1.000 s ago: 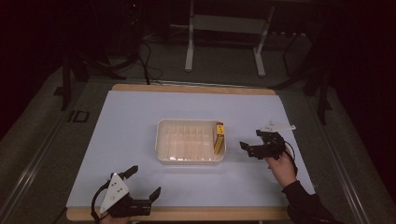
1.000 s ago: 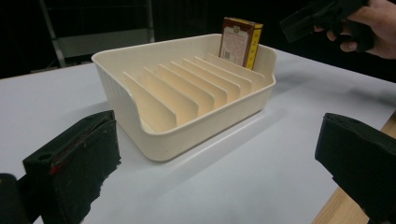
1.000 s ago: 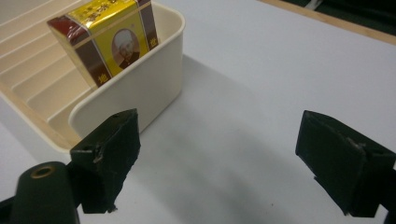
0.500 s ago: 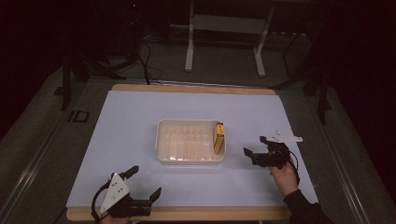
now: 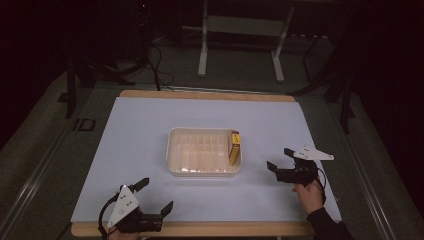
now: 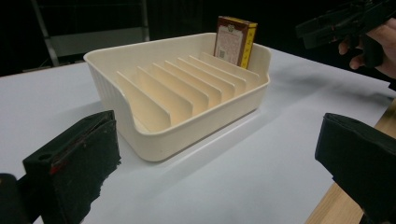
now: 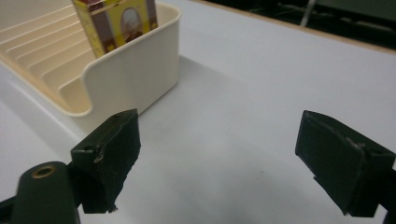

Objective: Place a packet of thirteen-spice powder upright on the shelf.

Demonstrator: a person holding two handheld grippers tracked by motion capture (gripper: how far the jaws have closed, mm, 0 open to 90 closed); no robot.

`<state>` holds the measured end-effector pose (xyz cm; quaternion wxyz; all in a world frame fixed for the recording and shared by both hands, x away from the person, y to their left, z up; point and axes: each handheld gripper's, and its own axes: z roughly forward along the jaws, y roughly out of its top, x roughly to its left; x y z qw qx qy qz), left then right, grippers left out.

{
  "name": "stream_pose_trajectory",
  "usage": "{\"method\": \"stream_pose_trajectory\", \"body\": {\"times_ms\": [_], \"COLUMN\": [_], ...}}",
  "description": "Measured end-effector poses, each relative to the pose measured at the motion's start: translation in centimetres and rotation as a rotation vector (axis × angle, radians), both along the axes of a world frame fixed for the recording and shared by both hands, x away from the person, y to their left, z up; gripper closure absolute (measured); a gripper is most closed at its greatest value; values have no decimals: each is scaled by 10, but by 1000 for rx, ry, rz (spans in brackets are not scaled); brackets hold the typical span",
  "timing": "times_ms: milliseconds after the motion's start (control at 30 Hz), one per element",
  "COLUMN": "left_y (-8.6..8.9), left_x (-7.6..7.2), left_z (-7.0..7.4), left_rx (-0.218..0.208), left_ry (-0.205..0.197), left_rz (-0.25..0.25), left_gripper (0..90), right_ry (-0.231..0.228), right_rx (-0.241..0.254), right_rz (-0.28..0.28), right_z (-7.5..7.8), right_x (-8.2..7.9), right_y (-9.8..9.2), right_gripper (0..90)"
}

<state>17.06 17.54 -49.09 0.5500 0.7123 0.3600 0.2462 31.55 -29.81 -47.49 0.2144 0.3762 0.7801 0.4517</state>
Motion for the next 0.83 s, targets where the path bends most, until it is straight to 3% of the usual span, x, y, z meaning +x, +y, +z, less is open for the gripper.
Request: {"method": "stream_pose_trajectory", "body": {"times_ms": [167,367,567,833], "left_y": [0,0,0,-1], "left_x": [0,-1,-1,-1], "left_z": [0,0,1,1], "left_rx": [1,-1,2,3], "left_ry": [1,0,-2,-3], "left_rz": [-3,-2,-4,-4], "left_gripper": [0,0,0,0], "right_ry": [8,2,-5,-7], "right_rx": [-19,-15,31,6], "right_rz": [-37,-37,-18,-66], "right_z": [-2,-3,-1,-1], "right_x": [2,4,6,6], "right_y": [-2,-3,-10,-11], "right_gripper": [138,138,147,147]}}
